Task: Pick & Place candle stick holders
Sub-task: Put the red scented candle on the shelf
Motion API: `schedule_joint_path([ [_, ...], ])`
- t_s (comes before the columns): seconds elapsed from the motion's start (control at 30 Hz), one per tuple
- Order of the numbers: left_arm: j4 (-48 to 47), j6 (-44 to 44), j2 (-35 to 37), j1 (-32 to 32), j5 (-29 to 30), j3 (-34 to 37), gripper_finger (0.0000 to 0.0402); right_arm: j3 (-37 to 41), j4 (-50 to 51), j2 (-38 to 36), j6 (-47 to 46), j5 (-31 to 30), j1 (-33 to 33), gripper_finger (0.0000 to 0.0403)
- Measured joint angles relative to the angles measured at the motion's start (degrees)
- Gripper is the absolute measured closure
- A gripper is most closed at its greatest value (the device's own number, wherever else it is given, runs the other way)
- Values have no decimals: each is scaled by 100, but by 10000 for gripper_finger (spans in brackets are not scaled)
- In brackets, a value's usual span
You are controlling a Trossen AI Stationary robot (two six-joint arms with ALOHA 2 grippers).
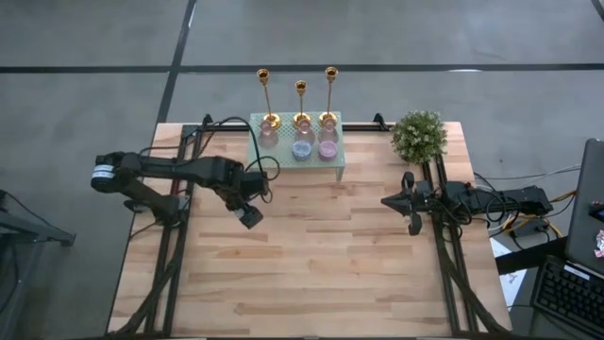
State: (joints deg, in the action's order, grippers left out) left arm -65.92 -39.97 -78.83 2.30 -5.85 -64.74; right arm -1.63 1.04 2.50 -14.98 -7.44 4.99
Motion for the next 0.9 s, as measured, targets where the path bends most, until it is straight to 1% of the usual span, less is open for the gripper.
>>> schedule_joint_path([
  [0.1, -194, 28, 0, 91, 73, -317, 90, 0, 0, 0, 0, 2, -2, 394],
  [0.23, -308, 149, 0, 294, 323, -723, 90, 0, 0, 1, 0, 0, -2, 394],
  [0.47, -372, 197, -69, 999, 384, -1322, 90, 0, 0, 0, 0, 0, 0, 394],
  [0.7, -368, 290, -195, 1808, 389, -1618, 90, 0, 0, 1, 0, 0, 0, 394],
  [0.9, -360, 460, -329, 2245, 385, -1692, 90, 0, 0, 2, 0, 0, 0, 394],
])
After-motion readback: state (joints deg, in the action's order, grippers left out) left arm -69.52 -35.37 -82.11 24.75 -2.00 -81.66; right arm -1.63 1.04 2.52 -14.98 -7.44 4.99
